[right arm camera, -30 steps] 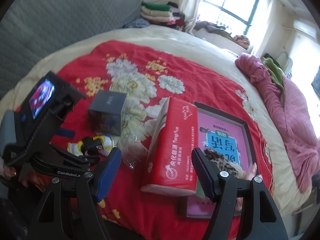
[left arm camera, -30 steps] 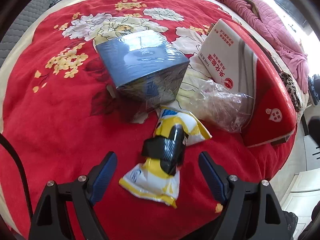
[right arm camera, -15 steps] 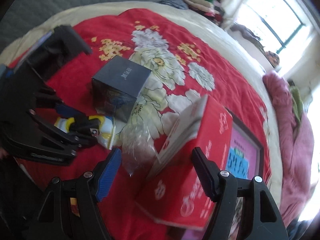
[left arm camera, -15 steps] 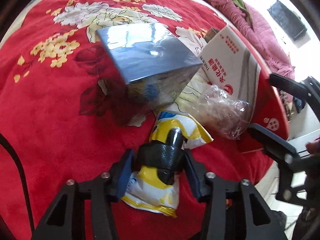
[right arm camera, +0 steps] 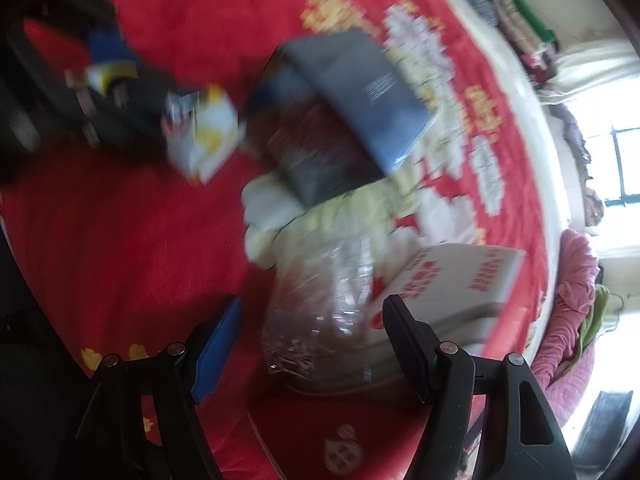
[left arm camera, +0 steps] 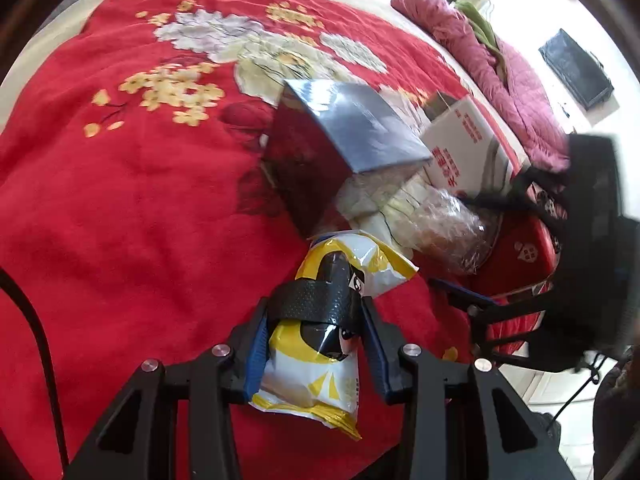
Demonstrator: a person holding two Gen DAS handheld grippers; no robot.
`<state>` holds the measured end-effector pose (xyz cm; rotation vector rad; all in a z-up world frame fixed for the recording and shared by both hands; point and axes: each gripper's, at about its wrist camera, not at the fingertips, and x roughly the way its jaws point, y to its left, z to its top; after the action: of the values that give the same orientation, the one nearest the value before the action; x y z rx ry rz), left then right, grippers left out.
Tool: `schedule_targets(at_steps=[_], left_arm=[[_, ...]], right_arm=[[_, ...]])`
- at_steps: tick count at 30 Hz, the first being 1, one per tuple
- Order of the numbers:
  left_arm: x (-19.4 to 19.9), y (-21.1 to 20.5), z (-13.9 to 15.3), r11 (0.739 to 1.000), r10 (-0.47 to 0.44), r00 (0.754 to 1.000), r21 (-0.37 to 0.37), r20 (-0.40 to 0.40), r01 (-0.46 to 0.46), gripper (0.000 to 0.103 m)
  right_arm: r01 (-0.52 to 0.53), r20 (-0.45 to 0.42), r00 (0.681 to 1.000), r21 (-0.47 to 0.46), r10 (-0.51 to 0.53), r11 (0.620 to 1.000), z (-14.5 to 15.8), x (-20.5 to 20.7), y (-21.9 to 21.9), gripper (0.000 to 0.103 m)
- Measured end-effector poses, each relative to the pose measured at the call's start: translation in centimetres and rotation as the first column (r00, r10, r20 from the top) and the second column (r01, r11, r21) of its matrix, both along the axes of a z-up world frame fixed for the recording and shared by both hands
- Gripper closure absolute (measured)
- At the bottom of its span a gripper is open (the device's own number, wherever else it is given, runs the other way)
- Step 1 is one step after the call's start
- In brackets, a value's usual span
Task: Organize soft objects
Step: 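Grasp the yellow snack bag with the left gripper while the right grasps the clear plastic bag, then carry the yellow snack bag and clear plastic bag with both grippers over the tray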
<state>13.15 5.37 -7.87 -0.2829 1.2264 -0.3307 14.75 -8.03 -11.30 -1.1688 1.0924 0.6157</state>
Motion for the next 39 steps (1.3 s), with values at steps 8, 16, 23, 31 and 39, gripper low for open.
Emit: schedule_targets(at_steps=[8,16,23,31,39], left_arm=[[-0.5,0.7,0.9,1.000,0.023,0.999,0.006,0.036,-0.023,0.061],[-1.6,-0.4,3.7,1.000,0.019,0.996,0.021,0.091,-0.021,0.061],[-2.6,-3.2,7.8,1.000,-0.017,0.987,0.019,0.161,0.014,0.061],[-3.1,-9.4,12.2,0.991,-0.130,0.965,0.061,0.226,0.119,0.061],[-2.9,-17.3,15.5,0.969,-0.245,0.928,0.086,0.281,0.230,0.061]], right_arm=[[0.101,0.058,0.992,0.136,-0.110,0.986,1.5,0.0,-0.6,0.058],[0.331,-0.005,0.922,0.533,-0.388,0.779,9.9,-0.6,-5.5,0.058],[0.388,-0.039,0.860,0.697,-0.509,0.603,14.8,-2.2,-9.4,0.058],[0.408,-0.022,0.784,0.771,-0.621,0.488,18.3,-4.1,-15.4,0.058],[0.454,0.006,0.644,0.802,-0.765,0.388,20.5,-6.6,-24.8,0.058]])
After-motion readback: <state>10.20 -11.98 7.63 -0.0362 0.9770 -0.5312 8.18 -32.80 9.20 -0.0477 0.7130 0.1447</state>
